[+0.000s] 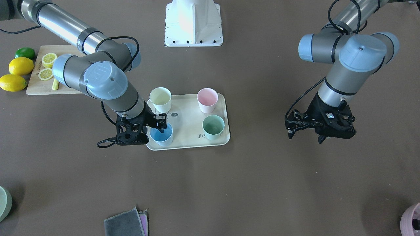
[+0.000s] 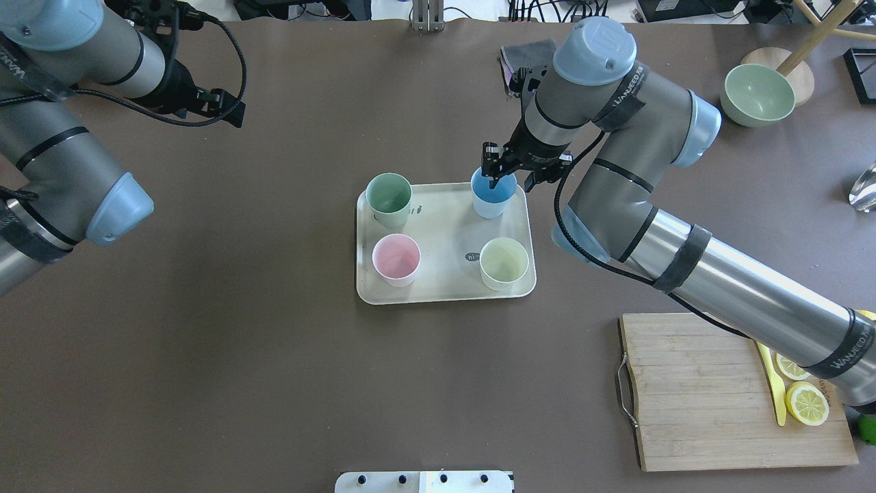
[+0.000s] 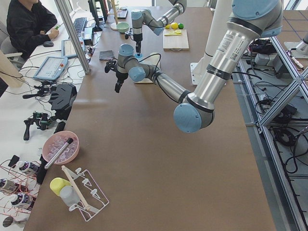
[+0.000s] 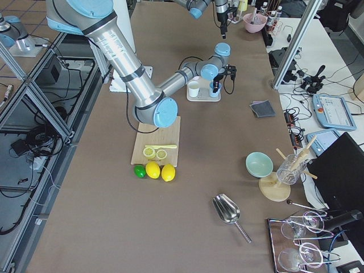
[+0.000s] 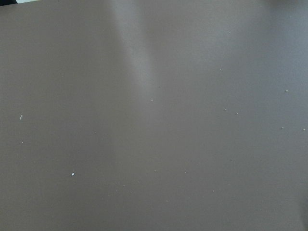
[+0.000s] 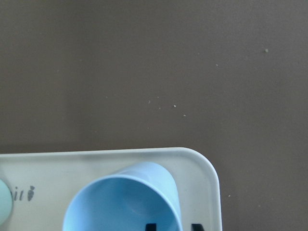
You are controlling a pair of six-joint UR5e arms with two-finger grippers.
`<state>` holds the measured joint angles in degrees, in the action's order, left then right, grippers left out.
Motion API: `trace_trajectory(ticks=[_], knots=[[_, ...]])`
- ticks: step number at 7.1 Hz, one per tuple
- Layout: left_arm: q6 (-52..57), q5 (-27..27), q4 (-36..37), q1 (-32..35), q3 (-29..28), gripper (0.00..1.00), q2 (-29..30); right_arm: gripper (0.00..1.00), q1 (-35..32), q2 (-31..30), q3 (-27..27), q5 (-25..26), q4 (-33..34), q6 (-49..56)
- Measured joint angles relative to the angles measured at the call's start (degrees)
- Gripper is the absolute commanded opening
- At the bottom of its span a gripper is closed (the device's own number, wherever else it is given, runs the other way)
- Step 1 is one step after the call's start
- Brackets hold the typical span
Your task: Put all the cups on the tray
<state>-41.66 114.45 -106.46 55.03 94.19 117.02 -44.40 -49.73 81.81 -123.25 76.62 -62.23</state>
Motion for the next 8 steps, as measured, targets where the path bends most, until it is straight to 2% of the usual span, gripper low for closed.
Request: trace_trajectory(ticks=[2, 4, 5, 7, 8], knots=[[8.66, 0.12, 0.13, 4.83, 2.70, 0.98, -3.99, 1.00, -5.19, -1.85, 4.99, -1.08, 1.13, 1.61], [14.91, 0.17, -0.50, 9.17, 5.40, 0.98, -9.53, 1.00, -11.49, -9.11, 13.25, -3.54, 3.11, 7.49], [16.50, 0.71, -1.93, 10.67, 6.37, 0.98, -12.61, 1.00, -14.22, -13.33, 15.61, -3.98, 3.19, 10.93], [22.19, 6.70, -3.77, 15.58, 6.61, 0.98, -17.81, 1.00, -19.08, -16.25, 15.29, -4.17, 3.19, 15.13], [26.70, 8.72, -3.97, 18.11, 6.64, 0.98, -20.59, 1.00, -21.44, -17.71, 14.92, -6.15, 3.33, 16.34]])
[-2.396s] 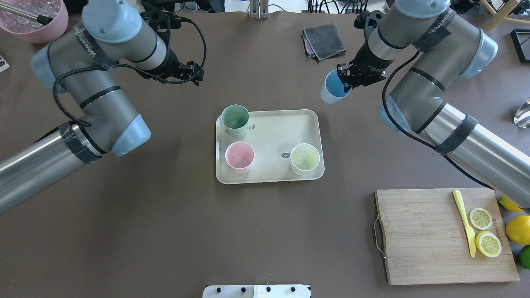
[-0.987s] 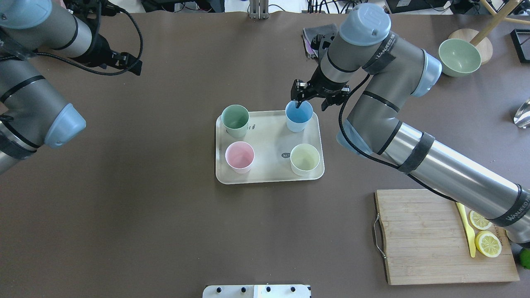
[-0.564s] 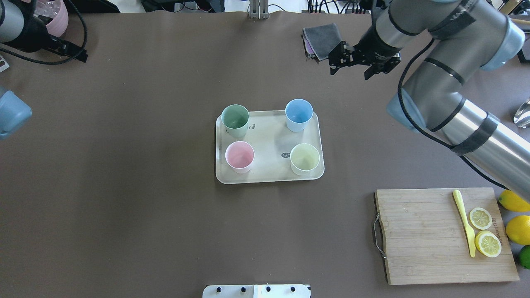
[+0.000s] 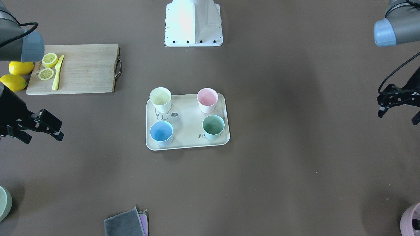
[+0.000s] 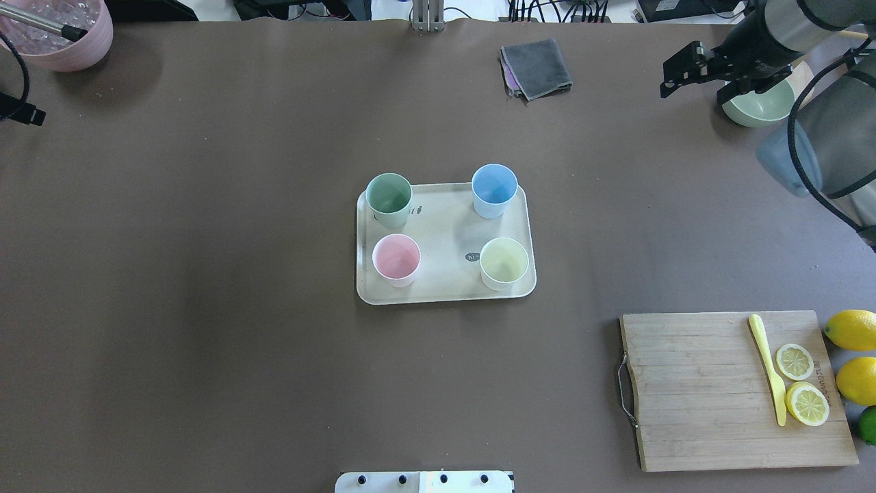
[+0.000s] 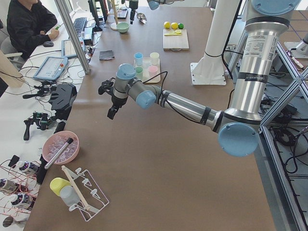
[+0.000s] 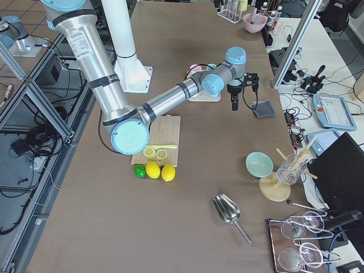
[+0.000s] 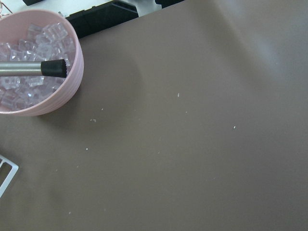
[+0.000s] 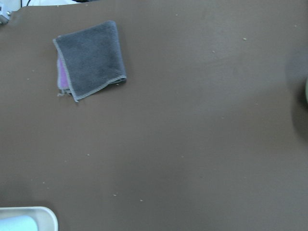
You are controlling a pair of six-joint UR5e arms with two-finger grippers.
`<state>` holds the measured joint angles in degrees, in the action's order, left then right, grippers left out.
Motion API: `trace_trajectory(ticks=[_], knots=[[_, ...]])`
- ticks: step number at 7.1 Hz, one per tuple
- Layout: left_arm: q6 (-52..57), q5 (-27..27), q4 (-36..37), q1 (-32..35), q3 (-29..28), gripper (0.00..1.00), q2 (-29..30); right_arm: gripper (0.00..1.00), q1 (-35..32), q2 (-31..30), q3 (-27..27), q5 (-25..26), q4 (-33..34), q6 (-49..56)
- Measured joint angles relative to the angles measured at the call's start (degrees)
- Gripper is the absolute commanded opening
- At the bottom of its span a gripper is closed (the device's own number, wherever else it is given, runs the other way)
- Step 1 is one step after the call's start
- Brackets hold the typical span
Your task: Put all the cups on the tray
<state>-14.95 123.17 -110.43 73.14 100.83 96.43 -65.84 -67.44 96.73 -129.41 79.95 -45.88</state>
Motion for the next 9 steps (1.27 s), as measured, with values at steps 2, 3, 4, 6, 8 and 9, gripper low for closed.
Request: trace_trajectory(ticks=[2, 3, 4, 6, 8, 9], knots=[[9.20, 1.56, 1.51, 3.83, -0.10, 0.98, -4.42, 1.00, -6.36, -5.32, -3.14, -3.08, 0.61, 12.64], [11.02, 3.22, 4.52, 5.54, -0.09, 0.98, -5.30, 1.00, -10.73, -6.89, -6.43, -4.30, 1.68, 21.37], [11.67, 5.61, 8.19, 8.08, -0.10, 0.98, -5.51, 1.00, -14.64, -8.03, -8.80, -5.55, 3.45, 27.00], [12.08, 8.31, 13.55, 12.55, -1.07, 0.98, -5.72, 1.00, -21.06, -11.24, -9.53, -7.45, 9.65, 37.88], [12.44, 8.70, 14.66, 14.25, -2.81, 0.98, -5.95, 1.00, -24.42, -16.45, -6.53, -8.15, 13.59, 43.36], [12.52, 8.55, 14.70, 14.42, -3.52, 0.98, -6.02, 1.00, -25.00, -19.50, -4.18, -8.07, 14.15, 43.94]])
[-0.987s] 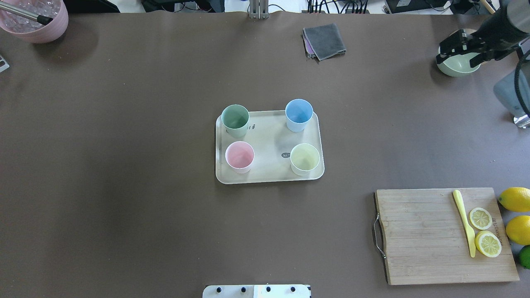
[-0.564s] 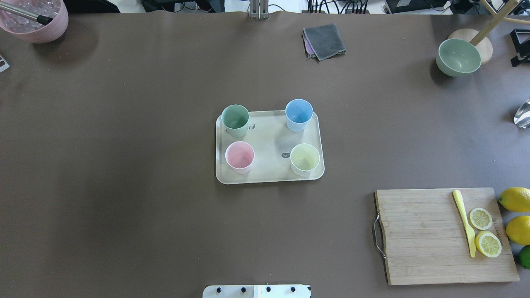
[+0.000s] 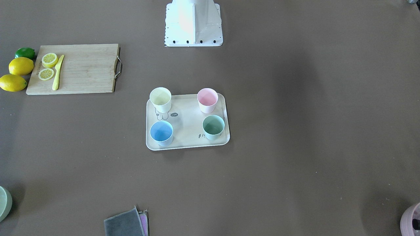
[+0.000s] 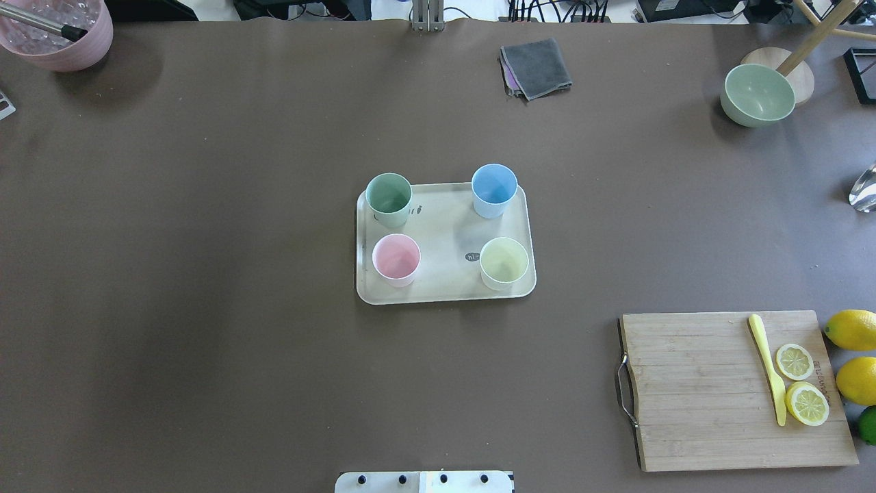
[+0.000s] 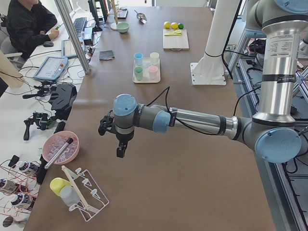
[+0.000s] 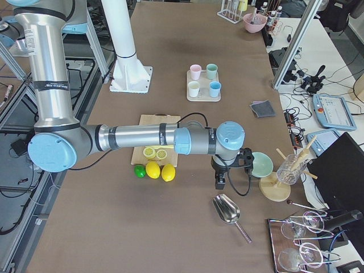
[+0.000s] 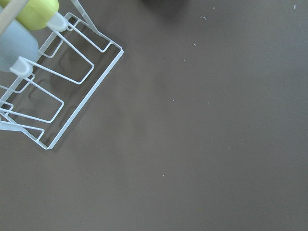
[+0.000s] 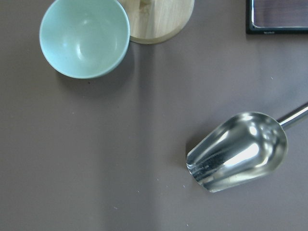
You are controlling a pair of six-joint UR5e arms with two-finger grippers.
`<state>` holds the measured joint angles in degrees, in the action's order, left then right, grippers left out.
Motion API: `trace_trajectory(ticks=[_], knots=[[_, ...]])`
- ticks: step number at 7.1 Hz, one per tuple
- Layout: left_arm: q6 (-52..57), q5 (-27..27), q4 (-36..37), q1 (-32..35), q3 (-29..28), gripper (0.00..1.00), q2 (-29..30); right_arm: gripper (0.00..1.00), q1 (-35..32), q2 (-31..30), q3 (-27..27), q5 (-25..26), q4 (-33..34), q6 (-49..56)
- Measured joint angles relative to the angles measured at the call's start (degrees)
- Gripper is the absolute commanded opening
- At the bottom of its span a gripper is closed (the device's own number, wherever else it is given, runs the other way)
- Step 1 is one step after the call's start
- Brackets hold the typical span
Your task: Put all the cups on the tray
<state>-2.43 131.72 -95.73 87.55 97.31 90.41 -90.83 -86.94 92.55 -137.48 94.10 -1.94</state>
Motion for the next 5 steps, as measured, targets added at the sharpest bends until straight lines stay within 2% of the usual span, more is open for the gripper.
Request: trace_trajectory(ticks=[2, 5], knots=[[0.01, -0.20, -0.37, -0.07, -1.43, 0.98, 0.12, 1.00, -0.97, -3.80, 2.43, 0.42, 0.26, 0.25], [-0.06, -0.08, -0.50, -0.16, -1.85, 0.98, 0.32, 1.00, -1.58, -4.76, 2.75, 0.78, 0.31, 0.22]])
